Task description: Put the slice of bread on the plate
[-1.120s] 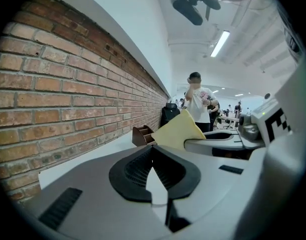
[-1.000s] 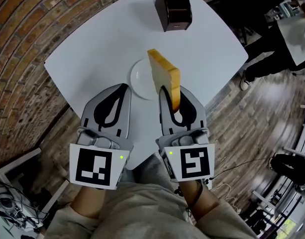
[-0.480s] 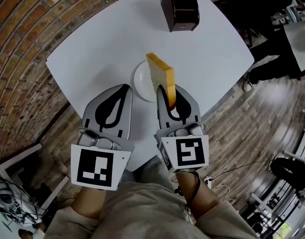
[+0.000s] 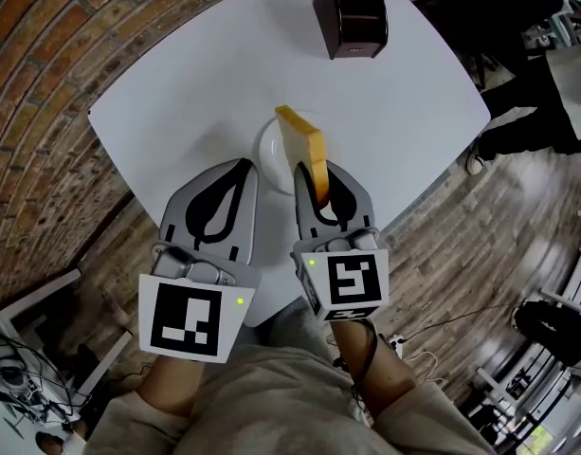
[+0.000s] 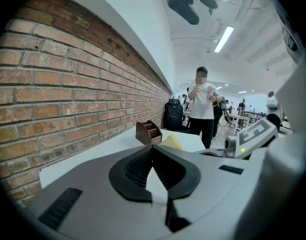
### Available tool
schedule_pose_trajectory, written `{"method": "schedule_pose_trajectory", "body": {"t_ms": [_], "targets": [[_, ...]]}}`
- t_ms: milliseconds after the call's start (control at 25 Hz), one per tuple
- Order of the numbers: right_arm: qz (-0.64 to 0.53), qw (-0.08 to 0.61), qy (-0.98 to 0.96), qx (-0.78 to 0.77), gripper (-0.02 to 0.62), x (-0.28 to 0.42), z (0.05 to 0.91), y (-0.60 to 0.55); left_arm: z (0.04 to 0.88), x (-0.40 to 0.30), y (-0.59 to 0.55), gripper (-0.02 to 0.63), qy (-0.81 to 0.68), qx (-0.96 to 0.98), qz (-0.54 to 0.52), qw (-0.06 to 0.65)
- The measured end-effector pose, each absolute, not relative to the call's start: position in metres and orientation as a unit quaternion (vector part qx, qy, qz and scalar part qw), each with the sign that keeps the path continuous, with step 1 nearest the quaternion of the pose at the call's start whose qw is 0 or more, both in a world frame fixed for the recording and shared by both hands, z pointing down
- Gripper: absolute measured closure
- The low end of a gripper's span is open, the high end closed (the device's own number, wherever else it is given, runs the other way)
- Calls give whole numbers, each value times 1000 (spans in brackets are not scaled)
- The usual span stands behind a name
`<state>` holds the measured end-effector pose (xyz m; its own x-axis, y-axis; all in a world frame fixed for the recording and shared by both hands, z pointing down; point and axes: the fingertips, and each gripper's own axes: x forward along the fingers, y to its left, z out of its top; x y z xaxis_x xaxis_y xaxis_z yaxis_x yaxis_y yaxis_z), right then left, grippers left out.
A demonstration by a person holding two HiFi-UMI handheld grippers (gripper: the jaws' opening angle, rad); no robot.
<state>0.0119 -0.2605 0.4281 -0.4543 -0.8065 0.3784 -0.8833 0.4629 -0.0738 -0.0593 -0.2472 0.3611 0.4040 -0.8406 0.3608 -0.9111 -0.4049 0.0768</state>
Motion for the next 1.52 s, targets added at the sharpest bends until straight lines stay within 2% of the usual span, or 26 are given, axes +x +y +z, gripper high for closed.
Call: {"method": "schedule_pose_trajectory", "body": {"t_ms": [800,1520], "targets": [[178,156,-847,477,509,-5,458,-258,366,-68,-242,597,-536,821,138,138],[253,123,-837,469,502,0,476,-277,371,-64,-243,597,-528,825,139,145]]}}
